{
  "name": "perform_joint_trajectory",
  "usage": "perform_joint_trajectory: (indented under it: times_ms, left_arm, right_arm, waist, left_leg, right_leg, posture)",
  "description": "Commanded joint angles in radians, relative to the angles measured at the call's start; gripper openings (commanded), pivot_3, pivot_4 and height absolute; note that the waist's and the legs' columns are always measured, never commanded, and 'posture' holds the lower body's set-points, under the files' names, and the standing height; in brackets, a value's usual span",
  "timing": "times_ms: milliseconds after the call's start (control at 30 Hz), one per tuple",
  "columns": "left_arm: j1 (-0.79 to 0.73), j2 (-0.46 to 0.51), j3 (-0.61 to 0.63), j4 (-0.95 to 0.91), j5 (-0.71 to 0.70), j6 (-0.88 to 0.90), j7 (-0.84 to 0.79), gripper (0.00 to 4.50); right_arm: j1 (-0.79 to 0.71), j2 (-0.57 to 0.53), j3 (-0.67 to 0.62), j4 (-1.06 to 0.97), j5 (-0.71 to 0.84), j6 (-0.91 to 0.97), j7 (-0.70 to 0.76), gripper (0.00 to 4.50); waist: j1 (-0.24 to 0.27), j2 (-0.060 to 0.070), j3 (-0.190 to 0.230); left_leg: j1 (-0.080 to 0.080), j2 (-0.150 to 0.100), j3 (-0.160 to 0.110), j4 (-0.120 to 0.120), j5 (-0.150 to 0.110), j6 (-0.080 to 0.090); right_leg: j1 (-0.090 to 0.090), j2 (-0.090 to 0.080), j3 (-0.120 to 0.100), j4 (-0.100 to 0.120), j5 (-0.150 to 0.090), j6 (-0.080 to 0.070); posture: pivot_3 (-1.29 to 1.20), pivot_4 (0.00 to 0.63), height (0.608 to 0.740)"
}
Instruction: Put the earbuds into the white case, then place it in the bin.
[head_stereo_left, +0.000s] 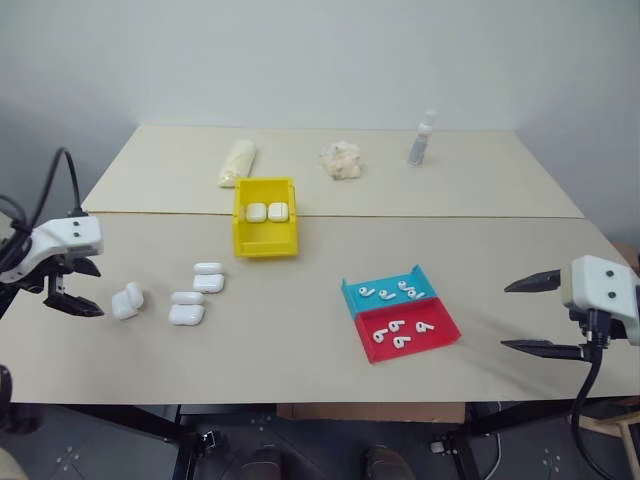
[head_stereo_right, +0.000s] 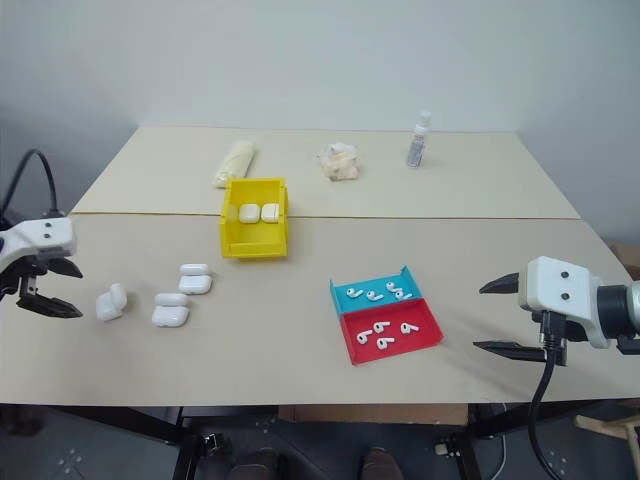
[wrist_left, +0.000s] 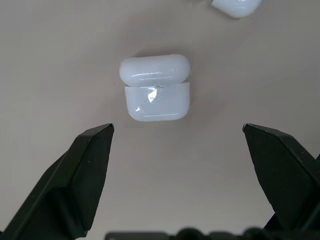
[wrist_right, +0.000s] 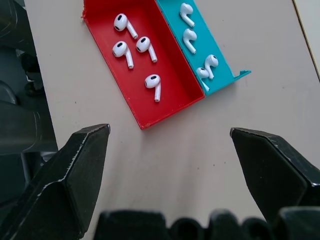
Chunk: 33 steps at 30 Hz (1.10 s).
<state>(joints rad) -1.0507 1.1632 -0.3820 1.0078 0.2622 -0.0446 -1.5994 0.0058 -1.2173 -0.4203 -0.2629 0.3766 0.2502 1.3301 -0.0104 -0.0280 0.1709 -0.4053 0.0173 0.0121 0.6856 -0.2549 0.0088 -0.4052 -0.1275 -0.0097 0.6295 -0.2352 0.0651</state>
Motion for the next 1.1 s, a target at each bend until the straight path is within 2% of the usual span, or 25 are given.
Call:
perform_joint_trajectory:
  times_ms: [33,433,667,1100]
  left_arm:
    - [-0.074,-0.031,-0.017,0.111,0.071,-0.043,0.023,4.50]
    - [-0.144,-0.143,-0.059,0.204,0.224,-0.015,0.134,4.50]
    - [-0.137,-0.165,-0.057,0.200,0.248,-0.018,0.120,4.50]
    - [-0.095,-0.178,-0.073,0.147,0.284,0.016,0.141,4.50]
  right_arm:
    - [-0.001,0.005,-0.046,-0.017,0.007,0.013,-0.017,4.46]
    - [0.093,0.035,-0.127,-0.083,-0.006,0.053,-0.051,4.46]
    - [0.133,0.040,-0.162,-0.105,-0.014,0.062,-0.054,4.46]
    - [0.123,0.052,-0.124,-0.107,-0.027,0.052,-0.089,4.46]
  waist:
    - [0.000,-0.001,0.001]
    - [0.002,-0.003,0.001]
    - [-0.001,-0.003,0.002]
    - [-0.001,-0.003,0.001]
  left_leg:
    - [0.000,0.000,0.000,0.000,0.000,0.000]
    - [-0.001,0.000,-0.001,0.001,0.000,0.000]
    - [-0.001,0.000,-0.002,0.001,0.000,0.000]
    - [-0.001,0.000,-0.002,0.002,0.000,0.000]
  right_leg:
    - [0.000,0.000,0.000,0.000,0.000,0.000]
    - [0.000,0.000,-0.001,0.001,0.000,0.001]
    - [0.000,0.000,-0.001,0.001,0.000,0.001]
    - [0.000,0.000,-0.001,0.001,0.000,0.001]
  posture:
    - [0.00,0.150,0.740]
    - [0.00,0.150,0.740]
    - [0.00,0.150,0.740]
    - [0.00,0.150,0.740]
